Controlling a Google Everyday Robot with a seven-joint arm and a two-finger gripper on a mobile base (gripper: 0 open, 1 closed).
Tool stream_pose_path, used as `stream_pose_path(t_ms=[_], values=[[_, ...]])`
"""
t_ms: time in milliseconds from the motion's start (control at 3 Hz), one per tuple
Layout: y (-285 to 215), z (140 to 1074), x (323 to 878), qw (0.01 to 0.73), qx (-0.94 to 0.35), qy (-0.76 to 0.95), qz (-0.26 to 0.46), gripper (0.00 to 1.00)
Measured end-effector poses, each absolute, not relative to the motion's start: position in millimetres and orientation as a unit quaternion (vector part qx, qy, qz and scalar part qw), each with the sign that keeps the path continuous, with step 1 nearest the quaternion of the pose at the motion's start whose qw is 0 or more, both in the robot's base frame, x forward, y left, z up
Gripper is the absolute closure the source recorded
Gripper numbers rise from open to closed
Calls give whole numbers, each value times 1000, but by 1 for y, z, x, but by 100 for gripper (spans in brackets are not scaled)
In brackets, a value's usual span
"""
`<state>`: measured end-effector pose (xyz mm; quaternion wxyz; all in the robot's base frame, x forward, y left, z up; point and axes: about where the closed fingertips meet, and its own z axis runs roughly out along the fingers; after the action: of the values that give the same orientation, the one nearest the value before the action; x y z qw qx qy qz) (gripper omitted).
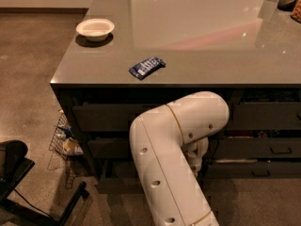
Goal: Open bottom drawer
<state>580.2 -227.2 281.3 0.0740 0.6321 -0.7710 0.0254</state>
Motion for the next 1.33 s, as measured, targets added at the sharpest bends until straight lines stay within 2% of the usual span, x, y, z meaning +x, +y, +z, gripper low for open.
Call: stream_pose_path(t_ms=[333, 667, 1000, 1333], values=[[-229, 281, 579, 75, 631, -771, 26, 82], [-229, 280, 578, 77, 631, -771, 25, 59], [-218, 280, 573, 55, 635, -771, 15, 36], [-194, 299, 562, -5, 637, -771, 7, 13]])
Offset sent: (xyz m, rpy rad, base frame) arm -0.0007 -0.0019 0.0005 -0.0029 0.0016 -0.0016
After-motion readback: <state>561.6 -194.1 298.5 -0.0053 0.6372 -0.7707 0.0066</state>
